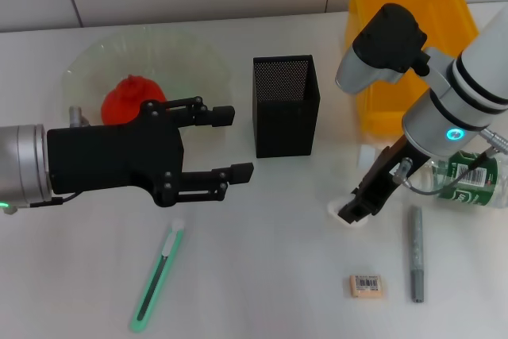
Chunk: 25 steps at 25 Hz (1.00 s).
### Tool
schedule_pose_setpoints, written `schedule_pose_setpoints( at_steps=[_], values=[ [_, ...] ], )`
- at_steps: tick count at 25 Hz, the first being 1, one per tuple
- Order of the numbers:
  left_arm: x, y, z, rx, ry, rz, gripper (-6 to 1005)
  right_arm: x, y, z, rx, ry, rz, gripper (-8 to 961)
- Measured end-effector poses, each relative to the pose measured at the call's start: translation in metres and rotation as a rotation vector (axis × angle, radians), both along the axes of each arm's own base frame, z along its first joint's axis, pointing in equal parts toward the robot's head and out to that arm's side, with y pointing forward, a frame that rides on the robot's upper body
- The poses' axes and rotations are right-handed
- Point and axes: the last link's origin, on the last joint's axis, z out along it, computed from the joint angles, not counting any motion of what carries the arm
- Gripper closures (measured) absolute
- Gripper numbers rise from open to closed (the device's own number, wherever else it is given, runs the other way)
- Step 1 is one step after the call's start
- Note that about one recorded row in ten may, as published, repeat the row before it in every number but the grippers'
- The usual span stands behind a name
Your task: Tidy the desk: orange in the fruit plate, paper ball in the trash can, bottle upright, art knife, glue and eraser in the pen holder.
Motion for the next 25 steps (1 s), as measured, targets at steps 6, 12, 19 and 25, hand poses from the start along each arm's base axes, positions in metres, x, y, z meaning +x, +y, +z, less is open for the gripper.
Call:
schedule_pose_setpoints(
  at_steps=[6, 12, 19, 25],
  values=[
    [-0.001, 0.0, 0.0, 0.004, 0.0, 0.004, 257, -0.019, -0.001, 0.016, 0.075, 0.079, 0.074, 670],
    [-0.003, 0.0, -0.002, -0.001, -0.002, 0.013, 257, -0.035, -0.001, 0.035, 0.193, 0.172, 0.17, 673],
    [-0.004, 0.0, -0.004, 0.003, -0.014, 0.011, 257, -0.038, -0.005, 0.048, 0.313, 0.321, 0.29, 675],
    [-0.002, 0.0, -0.003, 0.004, -0.029, 0.011, 257, -0.03, -0.02, 0.069, 0.426, 0.487, 0.436, 675]
  ],
)
